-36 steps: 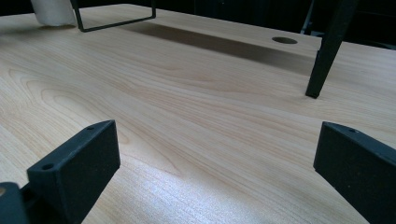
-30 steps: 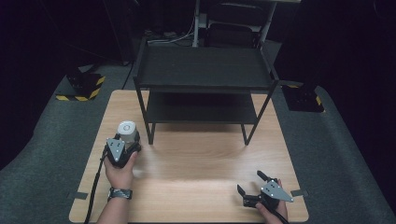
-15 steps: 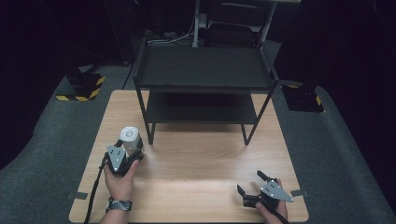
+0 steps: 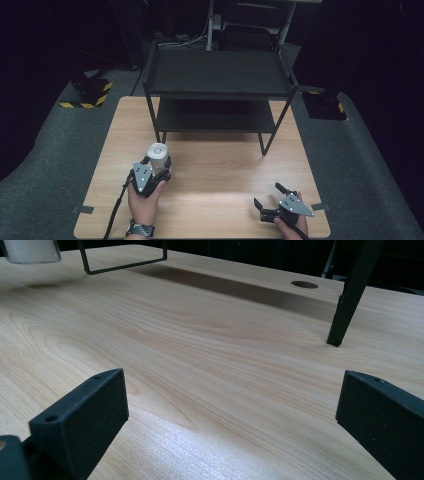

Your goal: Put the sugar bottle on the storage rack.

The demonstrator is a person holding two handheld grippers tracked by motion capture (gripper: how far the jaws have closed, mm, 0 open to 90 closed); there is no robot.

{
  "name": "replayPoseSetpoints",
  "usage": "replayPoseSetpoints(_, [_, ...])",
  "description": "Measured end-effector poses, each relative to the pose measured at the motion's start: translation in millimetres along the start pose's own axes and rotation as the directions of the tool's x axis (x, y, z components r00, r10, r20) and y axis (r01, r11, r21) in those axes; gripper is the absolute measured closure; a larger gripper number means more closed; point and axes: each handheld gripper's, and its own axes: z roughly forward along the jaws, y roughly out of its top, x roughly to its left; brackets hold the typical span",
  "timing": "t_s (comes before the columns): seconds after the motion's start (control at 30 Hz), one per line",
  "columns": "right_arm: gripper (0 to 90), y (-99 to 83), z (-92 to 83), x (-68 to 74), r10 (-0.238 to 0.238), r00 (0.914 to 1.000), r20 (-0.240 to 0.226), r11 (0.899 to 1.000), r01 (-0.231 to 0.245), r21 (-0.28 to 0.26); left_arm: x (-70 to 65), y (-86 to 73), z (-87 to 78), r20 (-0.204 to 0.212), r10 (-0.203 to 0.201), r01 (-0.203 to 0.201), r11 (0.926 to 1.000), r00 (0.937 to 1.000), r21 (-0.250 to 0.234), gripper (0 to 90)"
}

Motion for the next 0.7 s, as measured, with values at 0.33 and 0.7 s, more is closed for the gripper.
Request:
replayPoseSetpoints(0.33, [0.0,-0.4,-0.1,-0.4,0.0,1.0,-0.002,1.0,0.0,-0.002,-25.5,24.1,6.2,0.054,0.008,-0.008,1.0,0.9985,-0.001,30.7])
replayPoseSetpoints(0.7, [0.0,-1.4,-0.4,-1.2,0.006,1.0,-0.004,1.0,-0.006,-0.007,-45.9,67.3,15.9,0.08,0.034,-0.031,0.9986,0.9962,-0.043,30.7])
